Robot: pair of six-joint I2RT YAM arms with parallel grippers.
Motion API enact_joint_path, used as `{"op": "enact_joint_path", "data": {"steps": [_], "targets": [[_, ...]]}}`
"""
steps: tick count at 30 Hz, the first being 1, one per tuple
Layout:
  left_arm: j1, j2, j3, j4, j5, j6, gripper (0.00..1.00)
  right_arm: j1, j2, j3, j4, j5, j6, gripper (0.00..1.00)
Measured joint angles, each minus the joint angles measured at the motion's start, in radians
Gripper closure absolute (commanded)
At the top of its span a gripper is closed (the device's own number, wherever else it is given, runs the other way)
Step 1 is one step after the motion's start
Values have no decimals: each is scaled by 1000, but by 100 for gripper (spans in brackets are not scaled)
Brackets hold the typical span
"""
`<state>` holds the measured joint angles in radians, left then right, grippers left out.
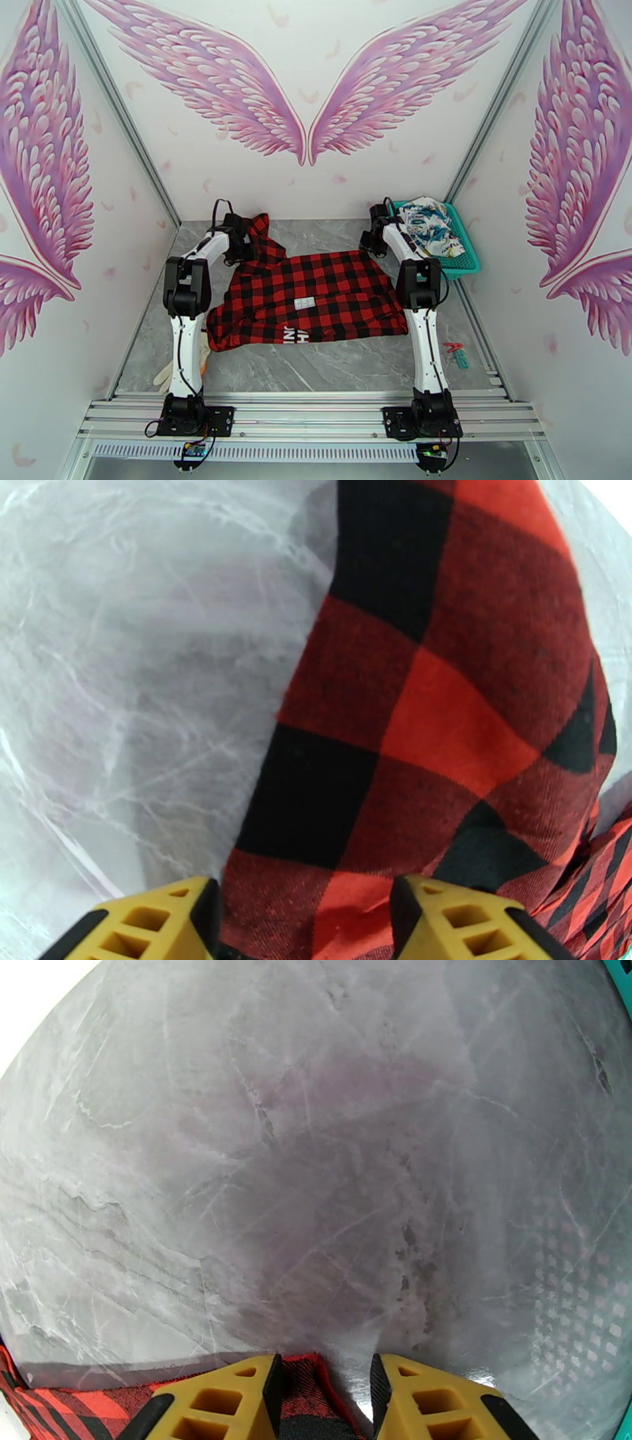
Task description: Fold and stack the mixed laundry pile
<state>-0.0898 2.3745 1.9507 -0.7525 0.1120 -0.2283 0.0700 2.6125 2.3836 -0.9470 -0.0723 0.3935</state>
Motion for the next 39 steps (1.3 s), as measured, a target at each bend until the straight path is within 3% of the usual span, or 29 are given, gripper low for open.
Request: {"op": "enact_joint_path", "data": {"steps": [4, 16, 26, 39], "targets": [[3, 9, 7, 9, 6, -26, 56, 0, -2, -3, 3, 0, 8, 68], [44, 34, 21, 42, 105, -89, 96, 3, -2, -13, 45, -53, 33, 98], [41, 34, 16, 89, 133, -87, 100, 18, -6, -22, 58, -81, 19, 100], [80, -147, -208, 235, 180, -63, 100, 11, -100, -85, 60, -27, -71, 100]]}}
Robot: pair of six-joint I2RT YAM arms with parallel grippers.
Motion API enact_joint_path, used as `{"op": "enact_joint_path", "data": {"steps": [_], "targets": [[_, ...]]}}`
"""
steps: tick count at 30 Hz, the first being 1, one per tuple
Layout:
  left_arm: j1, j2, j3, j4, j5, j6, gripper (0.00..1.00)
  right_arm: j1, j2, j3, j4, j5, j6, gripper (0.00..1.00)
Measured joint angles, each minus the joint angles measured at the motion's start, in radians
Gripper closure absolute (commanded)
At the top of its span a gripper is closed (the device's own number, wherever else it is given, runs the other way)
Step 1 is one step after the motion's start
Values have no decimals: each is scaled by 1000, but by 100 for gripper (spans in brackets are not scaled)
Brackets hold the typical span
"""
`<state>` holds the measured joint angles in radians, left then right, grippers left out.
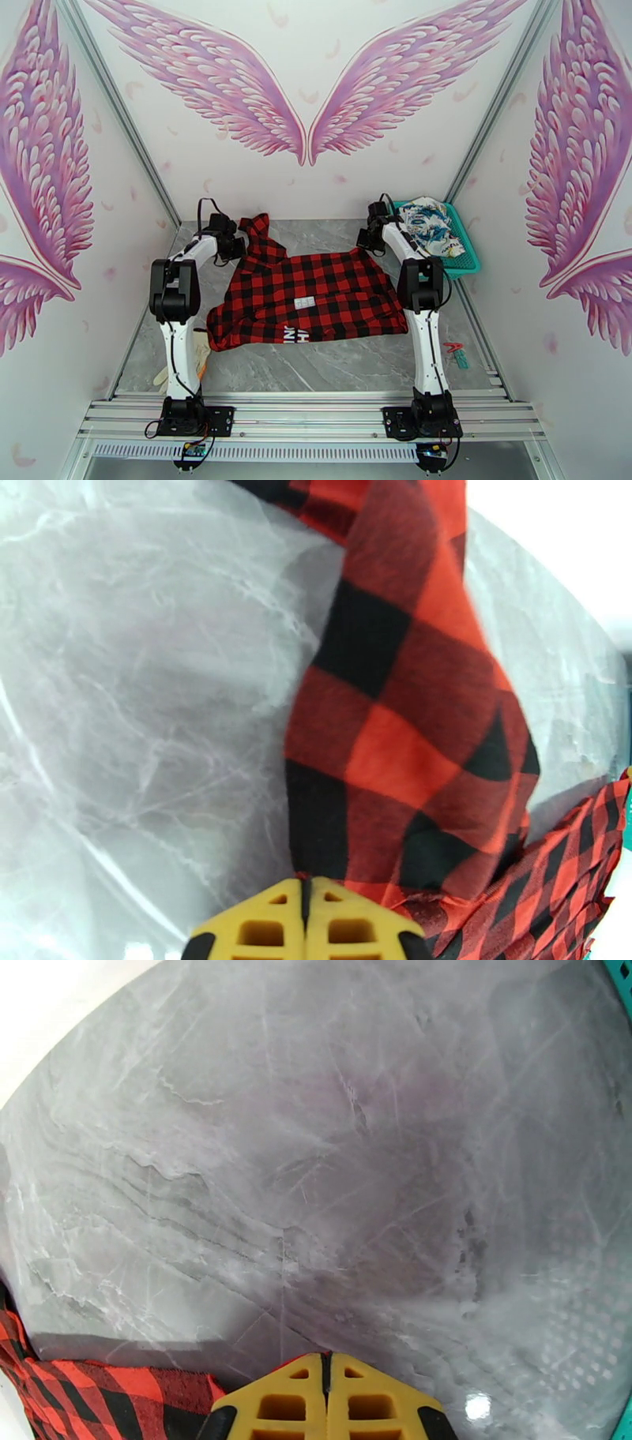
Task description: Fold and stack the mixed laundry pile
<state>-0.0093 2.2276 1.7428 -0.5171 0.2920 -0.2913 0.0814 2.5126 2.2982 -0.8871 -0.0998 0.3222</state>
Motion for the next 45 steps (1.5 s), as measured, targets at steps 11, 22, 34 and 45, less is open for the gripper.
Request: {"op": "enact_joint_path", "data": {"steps": [11, 22, 34, 45], "targets": [[10, -79, -133, 79, 60, 29, 100, -20, -121, -146, 16, 3, -67, 100], [25, -263, -315, 162, 108, 40, 100, -40, -251, -326, 57, -6, -100, 100], [25, -554, -621, 230, 121, 47, 100, -40, -549, -670, 149, -5, -122, 100], [-4, -780, -957, 302, 78, -14, 93, -40, -726, -1085, 325, 6, -67, 100]]}}
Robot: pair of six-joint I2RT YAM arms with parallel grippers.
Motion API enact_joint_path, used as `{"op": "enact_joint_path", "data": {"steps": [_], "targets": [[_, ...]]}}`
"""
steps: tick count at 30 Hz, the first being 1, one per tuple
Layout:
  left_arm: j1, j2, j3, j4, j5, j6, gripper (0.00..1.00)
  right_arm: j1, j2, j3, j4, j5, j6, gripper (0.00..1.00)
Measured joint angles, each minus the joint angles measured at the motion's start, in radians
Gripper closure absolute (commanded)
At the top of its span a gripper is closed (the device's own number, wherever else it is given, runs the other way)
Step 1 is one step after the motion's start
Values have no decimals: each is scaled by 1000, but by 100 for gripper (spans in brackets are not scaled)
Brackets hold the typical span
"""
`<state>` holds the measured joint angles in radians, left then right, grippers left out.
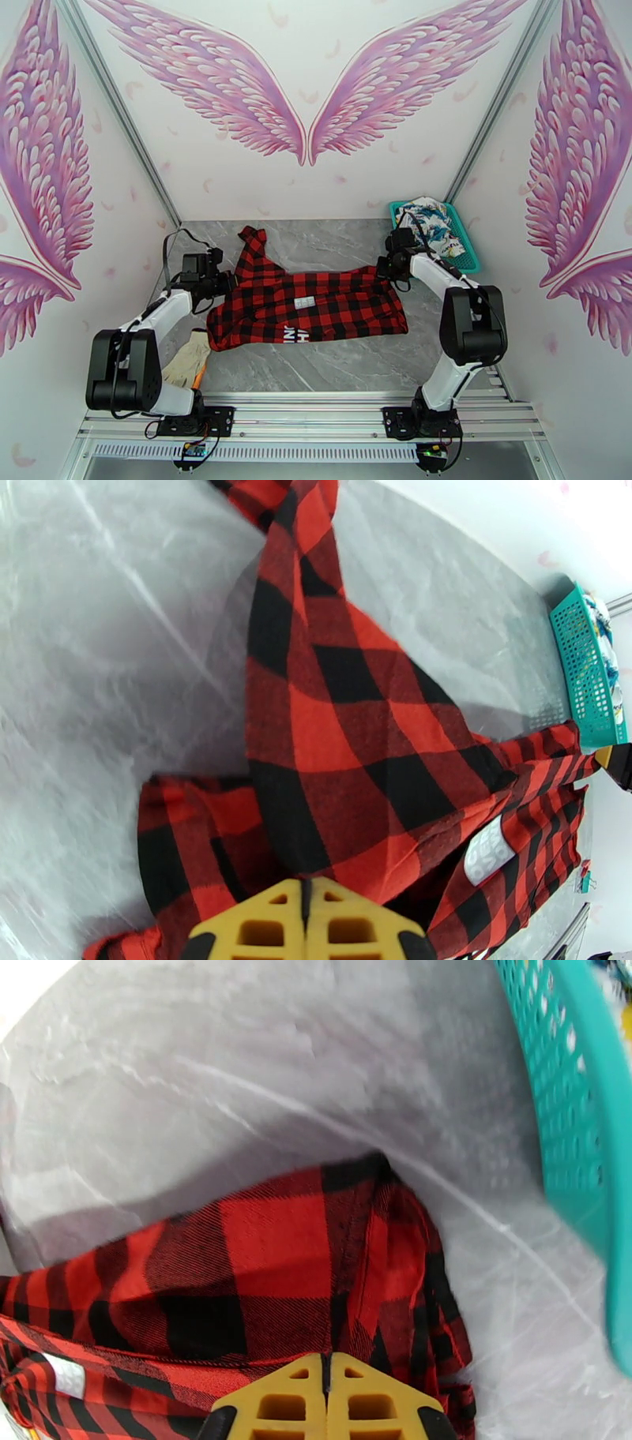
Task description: Fold and stack the mixed laundry pile
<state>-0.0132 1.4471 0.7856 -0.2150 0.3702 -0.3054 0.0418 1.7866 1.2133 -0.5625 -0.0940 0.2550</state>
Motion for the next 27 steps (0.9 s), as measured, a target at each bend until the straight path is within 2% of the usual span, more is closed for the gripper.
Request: {"op": "enact_joint_path", "data": {"steps": [1, 2, 3, 4, 8, 10, 12, 14, 17, 22, 27], "targets": [[-7, -4, -26, 4, -6, -8, 86, 0, 0, -27, 14, 0, 8, 93], [-14, -5, -53, 6, -14, -17, 67, 0, 0, -59, 28, -2, 16, 82], [-21, -5, -78, 6, -23, -27, 52, 0, 0, -82, 36, -4, 25, 71], [-26, -5, -92, 3, -26, -34, 50, 0, 0, -96, 42, -5, 29, 69], [-32, -19, -97, -26, -70, -51, 48, 0, -10, -112, 61, -7, 37, 58], [-33, -32, -59, -76, -95, -50, 41, 5, -37, -112, 61, -4, 36, 54], [-33, -26, 33, -131, -116, -45, 34, 12, -71, -105, 59, 4, 37, 53], [-30, 21, 166, -165, -121, -27, 34, 22, -98, -85, 58, 8, 37, 52], [-26, 196, 418, -177, -114, 4, 35, 45, -111, -47, 65, 8, 39, 51], [-19, 552, 804, -190, -78, 49, 30, 92, -102, -13, 66, 3, 44, 50], [-20, 864, 1186, -312, -40, 109, 30, 132, -100, 5, 61, -16, 52, 49]]}}
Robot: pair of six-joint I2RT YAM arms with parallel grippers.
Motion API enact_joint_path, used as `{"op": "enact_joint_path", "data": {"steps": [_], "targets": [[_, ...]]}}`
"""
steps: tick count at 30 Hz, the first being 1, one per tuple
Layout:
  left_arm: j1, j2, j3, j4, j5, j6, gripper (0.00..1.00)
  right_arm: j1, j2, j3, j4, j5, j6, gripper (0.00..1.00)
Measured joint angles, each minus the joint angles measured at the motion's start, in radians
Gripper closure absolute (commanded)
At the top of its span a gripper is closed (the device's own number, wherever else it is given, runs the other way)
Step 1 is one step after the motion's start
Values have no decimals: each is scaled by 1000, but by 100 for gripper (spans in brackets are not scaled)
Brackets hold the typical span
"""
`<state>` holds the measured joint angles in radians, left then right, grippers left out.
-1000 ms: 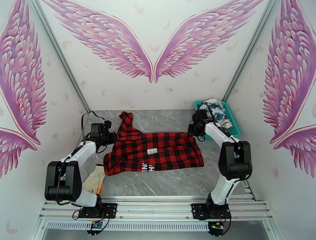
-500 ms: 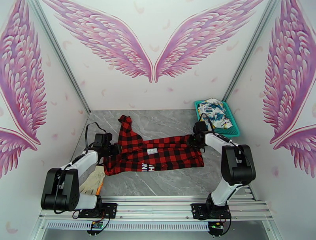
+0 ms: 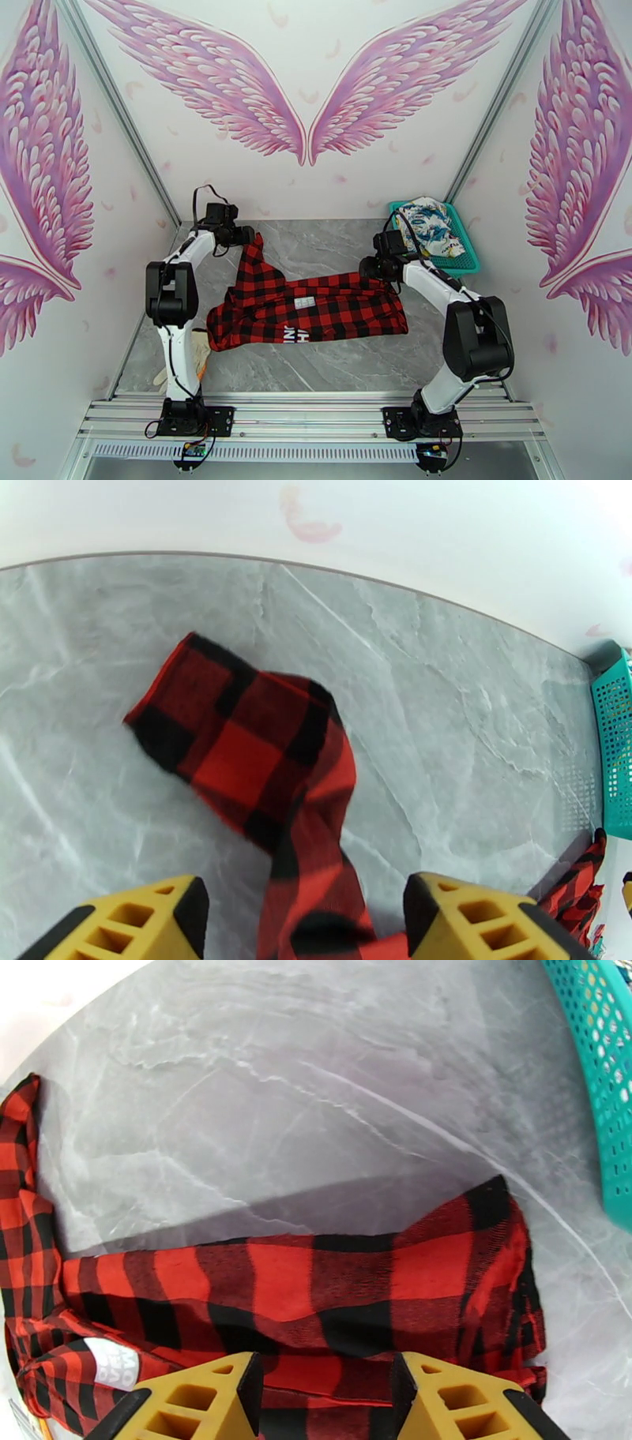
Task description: Fold and stack the mixed laundry pile
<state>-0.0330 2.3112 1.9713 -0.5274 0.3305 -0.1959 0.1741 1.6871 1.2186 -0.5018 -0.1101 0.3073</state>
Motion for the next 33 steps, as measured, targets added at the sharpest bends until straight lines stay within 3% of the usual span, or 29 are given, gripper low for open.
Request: {"op": "enact_joint_path", "data": {"steps": [4, 7, 9, 12, 16, 19, 25, 29, 33], "targets": [[-3, 142, 196, -114, 21, 29, 40, 5, 0, 15, -8, -3, 4, 49], [-7, 194, 267, -173, 35, 39, 62, 5, 0, 27, -19, -3, 4, 49], [-11, 214, 293, -194, 50, 38, 83, 5, 0, 35, -24, -3, 4, 49], [-17, 219, 298, -203, 80, 34, 100, 5, 0, 43, -34, -3, 4, 49], [-34, 208, 275, -164, 128, 34, 100, 5, 0, 45, -37, -3, 6, 49], [-63, 128, 154, -107, 159, 43, 100, 5, -16, 44, -47, -3, 7, 49], [-215, -198, -179, 16, 180, 136, 99, 5, -110, 13, -51, -1, 8, 48], [-386, -455, -475, 154, 183, 204, 70, 5, -156, -47, -50, 5, 15, 46], [-494, -571, -770, 304, 215, 202, 52, 5, -161, -117, -48, 0, 32, 44]]}}
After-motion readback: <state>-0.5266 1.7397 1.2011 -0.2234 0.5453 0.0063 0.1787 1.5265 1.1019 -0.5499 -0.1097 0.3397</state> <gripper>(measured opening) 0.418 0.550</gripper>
